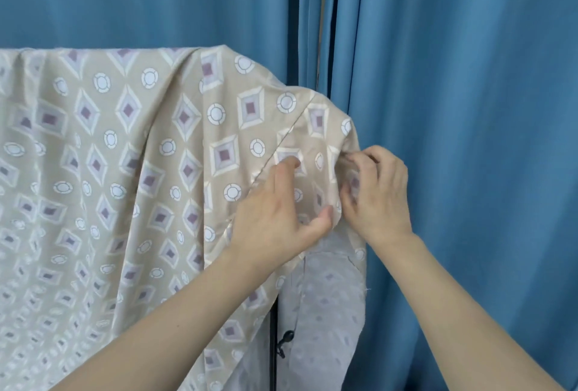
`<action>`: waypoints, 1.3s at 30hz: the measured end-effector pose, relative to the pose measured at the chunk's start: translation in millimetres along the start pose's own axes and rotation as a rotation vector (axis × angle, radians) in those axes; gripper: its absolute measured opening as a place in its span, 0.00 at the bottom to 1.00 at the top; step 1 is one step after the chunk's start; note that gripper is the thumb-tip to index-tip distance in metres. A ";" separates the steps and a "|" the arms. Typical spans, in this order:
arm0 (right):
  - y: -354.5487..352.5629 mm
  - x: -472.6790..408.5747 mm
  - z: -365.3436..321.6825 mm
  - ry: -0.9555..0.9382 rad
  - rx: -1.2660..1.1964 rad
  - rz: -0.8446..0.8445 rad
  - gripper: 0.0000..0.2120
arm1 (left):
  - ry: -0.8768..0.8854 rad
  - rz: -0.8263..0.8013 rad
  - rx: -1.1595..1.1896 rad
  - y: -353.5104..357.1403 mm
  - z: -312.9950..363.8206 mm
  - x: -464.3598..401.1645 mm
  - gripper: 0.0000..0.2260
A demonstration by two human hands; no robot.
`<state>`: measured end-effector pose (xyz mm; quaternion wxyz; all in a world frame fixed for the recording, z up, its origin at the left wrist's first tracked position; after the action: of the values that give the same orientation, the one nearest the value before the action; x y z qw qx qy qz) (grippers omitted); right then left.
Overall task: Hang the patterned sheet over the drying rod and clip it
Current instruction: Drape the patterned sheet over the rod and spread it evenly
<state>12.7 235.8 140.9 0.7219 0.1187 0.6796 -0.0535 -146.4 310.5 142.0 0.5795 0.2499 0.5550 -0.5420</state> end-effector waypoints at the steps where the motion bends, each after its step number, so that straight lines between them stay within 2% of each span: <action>1: 0.6 0.2 0.0 0.007 -0.006 -0.036 0.28 | 0.048 0.028 0.001 0.1 6.0 0.1 0.35; 3: 0.2 3.0 1.8 0.061 -0.033 -0.099 0.33 | 0.162 0.035 -0.081 2.4 14.0 1.2 0.34; 7: -2.5 17.3 13.1 0.072 0.048 -0.253 0.44 | 0.286 -0.048 -0.296 7.4 1.4 -4.1 0.16; 10: -3.5 31.5 20.9 0.076 0.144 -0.337 0.43 | 0.268 0.010 -0.173 -10.4 1.7 -22.9 0.11; 13: -2.0 28.7 24.8 0.210 0.171 -0.348 0.35 | 0.155 0.089 0.071 -34.6 29.3 -66.9 0.04; 15: -3.3 14.3 19.8 0.332 0.089 -0.291 0.19 | 0.154 0.105 0.155 -40.7 54.0 -98.4 0.07; 16: -3.9 5.7 17.7 0.433 -0.013 -0.269 0.06 | 0.163 0.087 0.195 -39.1 64.0 -112.5 0.10; 17: -2.6 -1.4 15.0 0.562 -0.144 -0.258 0.09 | 0.148 0.049 0.240 -34.3 71.4 -125.7 0.12; 18: -1.0 -6.8 11.4 0.695 -0.289 -0.259 0.17 | 0.101 0.009 0.283 -28.8 76.7 -137.1 0.14; 19: -0.5 -11.6 8.1 0.863 -0.441 -0.264 0.21 | 0.036 -0.016 0.323 -24.0 81.0 -147.3 0.16; 22: -0.1 -20.5 8.2 1.195 -0.725 -0.221 0.19 | -0.078 0.039 0.393 -17.1 97.9 -172.2 0.17; 24: -4.2 -24.5 13.5 1.213 -0.749 -0.214 0.16 | -0.069 0.108 0.397 -15.6 117.5 -188.2 0.16; 26: -8.8 -27.2 24.7 1.167 -0.692 -0.145 0.07 | -0.038 0.130 0.380 -8.5 140.6 -201.9 0.16; 29: -24.5 -18.1 40.5 1.120 -0.579 -0.059 0.10 | 0.003 0.036 0.305 16.2 165.2 -208.3 0.18; 32: -43.8 9.6 53.1 1.228 -0.527 -0.128 0.02 | 0.127 -0.059 0.174 45.0 169.6 -199.2 0.16; 36: -66.6 43.2 66.0 1.410 -0.550 -0.279 0.04 | 0.359 -0.014 -0.100 73.7 152.1 -172.8 0.16; 39: -84.4 47.9 70.3 1.440 -0.547 -0.284 0.15 | 0.427 0.026 -0.157 92.2 135.1 -149.1 0.14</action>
<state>64.0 141.1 88.3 0.0931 -0.1459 0.9783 0.1140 17.7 268.8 284.5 0.4735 0.3199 0.7024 -0.4244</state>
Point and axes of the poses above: each hand's wrist, its own x-axis away from the middle knuckle, its own y-axis out of the palm, z = x × y, the point moved 3 cm from there along -x, towards the middle knuckle, and after that the axes turned 15 degrees about z, right-handed, at the moved point
